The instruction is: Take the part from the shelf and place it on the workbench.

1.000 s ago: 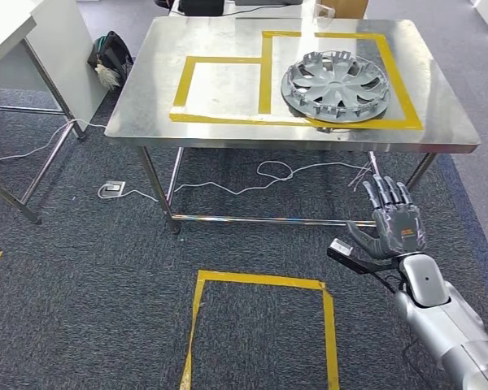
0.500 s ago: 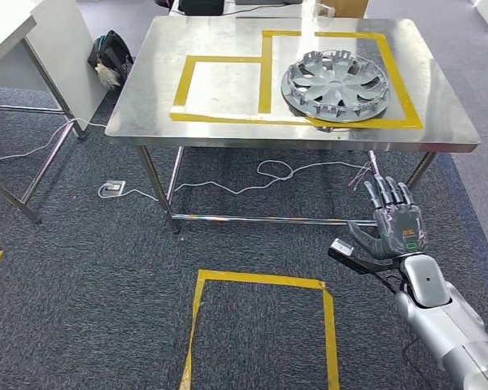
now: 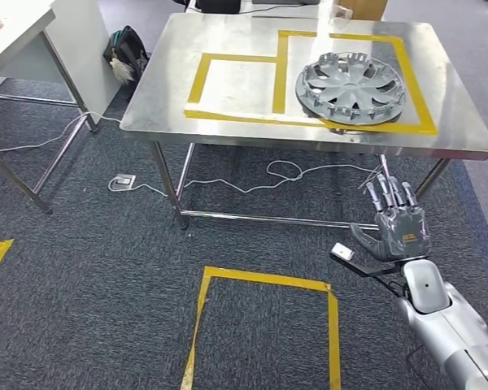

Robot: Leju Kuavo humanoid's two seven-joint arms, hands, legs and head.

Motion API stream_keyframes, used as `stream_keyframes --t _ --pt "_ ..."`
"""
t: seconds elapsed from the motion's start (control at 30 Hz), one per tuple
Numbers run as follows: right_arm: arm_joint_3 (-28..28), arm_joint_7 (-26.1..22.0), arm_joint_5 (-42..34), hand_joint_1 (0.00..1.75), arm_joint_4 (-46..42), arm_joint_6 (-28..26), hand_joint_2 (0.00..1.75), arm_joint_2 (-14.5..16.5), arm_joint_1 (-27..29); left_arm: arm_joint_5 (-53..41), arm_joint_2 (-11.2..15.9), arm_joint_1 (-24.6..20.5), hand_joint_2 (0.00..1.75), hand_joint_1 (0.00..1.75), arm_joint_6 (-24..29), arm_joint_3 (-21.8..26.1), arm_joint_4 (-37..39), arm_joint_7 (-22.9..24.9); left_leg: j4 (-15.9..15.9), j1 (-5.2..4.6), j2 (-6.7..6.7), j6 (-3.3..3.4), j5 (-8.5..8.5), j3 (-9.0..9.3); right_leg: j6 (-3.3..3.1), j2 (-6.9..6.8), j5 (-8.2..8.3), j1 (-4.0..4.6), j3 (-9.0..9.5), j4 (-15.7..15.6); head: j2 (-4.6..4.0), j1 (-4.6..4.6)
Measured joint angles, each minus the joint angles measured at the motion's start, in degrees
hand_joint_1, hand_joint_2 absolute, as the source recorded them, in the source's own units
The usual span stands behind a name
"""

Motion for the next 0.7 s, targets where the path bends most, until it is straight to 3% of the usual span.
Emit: stream_keyframes --t 0.07,0.1,0.13,0.2,0.23,0.3,0.4,0.43,0.47,0.6,0.63,0.7 --pt "-0.52 0.15 0.18 0.00 -0.05 0.03 0.00 0.00 0.26 0.33 0.10 0.01 0.00 0.00 0.01 -0.01 0.04 0.03 0.67 0.32 -1.19 -0.98 0.11 -0.59 0.52 1.94 2.13 -0.53 4.73 -7.79 0.00 0.09" --pt "-0.81 -0.04 0.13 0.00 -0.13 0.05 0.00 -0.01 0.44 0.51 0.20 0.03 0.00 0.00 0.01 -0.01 0.07 0.05 1.00 0.33 -1.72 -1.46 0.19 -0.91 0.25 2.71 2.57 -0.64 6.21 -10.07 0.00 0.05" --pt "-1.09 -0.33 -0.01 0.00 -0.25 0.07 0.00 -0.01 0.68 0.69 0.29 0.12 0.00 0.00 0.02 -0.01 0.10 0.07 1.21 0.29 -2.20 -1.86 0.37 -1.19 -0.25 3.18 2.55 -0.61 6.75 -10.86 0.00 0.01" --pt "-1.48 -1.28 -0.83 0.00 -0.64 0.07 0.00 0.00 1.24 0.97 0.31 0.44 0.00 0.00 0.02 -0.01 0.16 0.09 1.08 0.34 -2.86 -2.36 0.97 -1.53 -1.72 2.46 2.80 -0.38 6.43 -10.20 0.00 -0.19" --pt "-1.73 -1.78 -1.54 0.00 -0.86 0.08 0.00 0.01 1.47 1.10 0.29 0.61 0.00 0.00 0.02 -0.01 0.19 0.09 0.94 0.41 -3.03 -2.52 1.08 -1.60 -1.98 2.27 2.90 -0.39 6.18 -10.05 0.00 -0.20" --pt "-2.29 -2.71 -3.10 0.00 -1.24 0.17 0.00 0.02 1.77 1.32 0.29 0.77 0.00 0.00 0.02 -0.02 0.21 0.09 0.66 0.45 -2.97 -2.10 1.21 -1.67 -2.24 2.09 3.10 -0.52 5.83 -10.01 0.00 -0.40" --pt "-2.91 -3.45 -4.23 0.00 -1.64 0.28 0.00 0.02 2.19 1.48 0.27 0.87 0.00 0.00 0.03 -0.05 0.21 0.08 0.30 0.38 -2.47 -0.24 1.64 -1.85 -2.65 2.00 3.40 -0.31 5.51 -9.99 0.00 -0.64" --pt "-3.05 -3.55 -4.32 0.00 -1.77 0.29 0.00 0.02 2.30 1.50 0.26 0.87 0.00 0.00 0.04 -0.07 0.21 0.08 0.26 0.40 -2.31 -0.05 1.69 -1.90 -2.78 2.01 3.48 -0.19 5.42 -9.98 0.00 -0.63" --pt "-3.19 -3.61 -4.36 0.00 -1.87 0.29 0.00 0.02 2.37 1.50 0.23 0.85 0.00 0.00 0.04 -0.07 0.21 0.08 0.20 0.45 -2.14 -0.28 1.71 -1.93 -2.87 2.04 3.53 -0.07 5.32 -9.96 0.00 -0.63" --pt "-3.76 -3.63 -4.39 0.00 -1.95 0.30 0.00 0.02 2.46 1.51 0.10 0.76 0.00 0.00 0.04 -0.10 0.21 0.08 -0.03 0.85 -1.81 -3.65 2.05 -2.06 -3.00 2.18 3.57 0.19 5.01 -9.86 0.00 -0.60" --pt "-3.83 -3.64 -4.40 0.00 -1.96 0.30 0.00 0.02 2.47 1.51 0.07 0.74 0.00 0.00 0.04 -0.10 0.21 0.08 -0.03 0.86 -1.81 -3.95 2.08 -2.13 -2.99 2.18 3.57 0.19 4.98 -9.88 0.00 -0.58" --pt "-3.90 -3.77 -4.49 0.00 -2.04 0.33 0.00 0.02 2.48 1.55 0.08 0.68 0.00 0.00 0.04 -0.11 0.21 0.08 0.16 0.73 -1.81 -3.66 2.04 -2.37 -2.69 2.17 3.75 -0.05 5.01 -10.19 0.00 -0.59"
